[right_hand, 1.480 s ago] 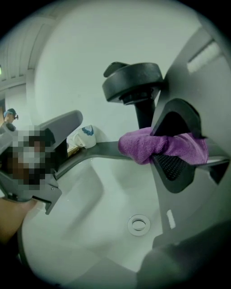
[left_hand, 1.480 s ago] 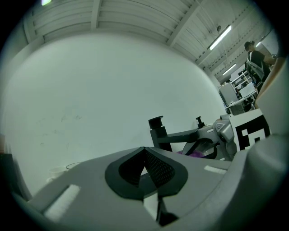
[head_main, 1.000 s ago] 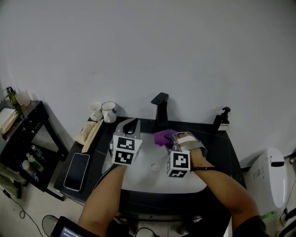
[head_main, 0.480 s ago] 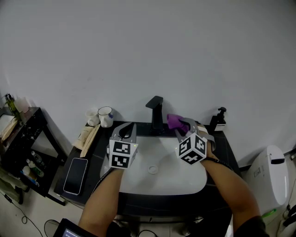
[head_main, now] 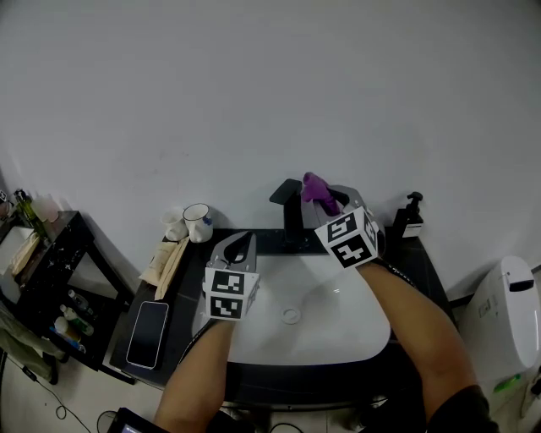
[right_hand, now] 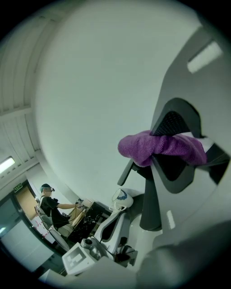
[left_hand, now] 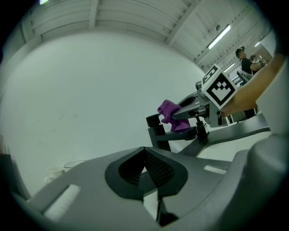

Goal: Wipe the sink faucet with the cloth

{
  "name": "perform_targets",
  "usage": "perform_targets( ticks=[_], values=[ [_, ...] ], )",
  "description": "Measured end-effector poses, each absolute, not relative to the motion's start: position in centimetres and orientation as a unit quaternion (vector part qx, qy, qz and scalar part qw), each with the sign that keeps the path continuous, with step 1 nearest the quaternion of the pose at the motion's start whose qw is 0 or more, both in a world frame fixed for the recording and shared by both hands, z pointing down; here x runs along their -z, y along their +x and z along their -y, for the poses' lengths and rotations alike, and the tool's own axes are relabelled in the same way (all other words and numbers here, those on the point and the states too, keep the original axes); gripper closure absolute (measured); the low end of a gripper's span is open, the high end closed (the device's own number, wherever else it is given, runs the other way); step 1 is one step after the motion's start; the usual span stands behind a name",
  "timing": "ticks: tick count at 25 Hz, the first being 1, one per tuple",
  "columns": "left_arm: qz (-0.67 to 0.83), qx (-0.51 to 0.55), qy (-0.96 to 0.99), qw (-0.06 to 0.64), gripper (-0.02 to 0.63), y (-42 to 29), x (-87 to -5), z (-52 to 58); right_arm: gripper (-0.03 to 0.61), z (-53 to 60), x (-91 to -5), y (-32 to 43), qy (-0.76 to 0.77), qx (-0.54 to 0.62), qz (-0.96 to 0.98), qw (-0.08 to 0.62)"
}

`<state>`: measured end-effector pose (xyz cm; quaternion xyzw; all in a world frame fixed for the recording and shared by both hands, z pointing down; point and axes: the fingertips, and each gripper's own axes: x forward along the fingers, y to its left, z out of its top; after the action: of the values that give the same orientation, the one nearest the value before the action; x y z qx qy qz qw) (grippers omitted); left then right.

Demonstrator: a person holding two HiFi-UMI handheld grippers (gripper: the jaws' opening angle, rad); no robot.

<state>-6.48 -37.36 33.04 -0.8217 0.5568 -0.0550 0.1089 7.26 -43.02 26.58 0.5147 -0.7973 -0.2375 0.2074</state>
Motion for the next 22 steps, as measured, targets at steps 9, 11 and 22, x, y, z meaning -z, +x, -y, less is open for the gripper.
perform_targets(
  ticks=[9, 11, 22],
  values=[
    [-0.555, 0.051, -0.823, 0.110, 0.597, -6.5, -32.8, 37.2, 0.479, 45.5, -27.9, 5.8, 0.498, 0.274, 0.782, 0.257],
    [-0.554, 0.051, -0.823, 0.111, 0.597, -6.4, -32.8, 37.3, 0.479, 45.9, -28.7, 5.8, 0.491, 0.290, 0.773, 0.277],
    [-0.556, 0.052, -0.823, 0.105, 0.597, -6.5, -33.1, 37.5, 0.479, 46.2, -32.0, 5.3, 0.439, 0.381, 0.725, 0.369]
  ],
)
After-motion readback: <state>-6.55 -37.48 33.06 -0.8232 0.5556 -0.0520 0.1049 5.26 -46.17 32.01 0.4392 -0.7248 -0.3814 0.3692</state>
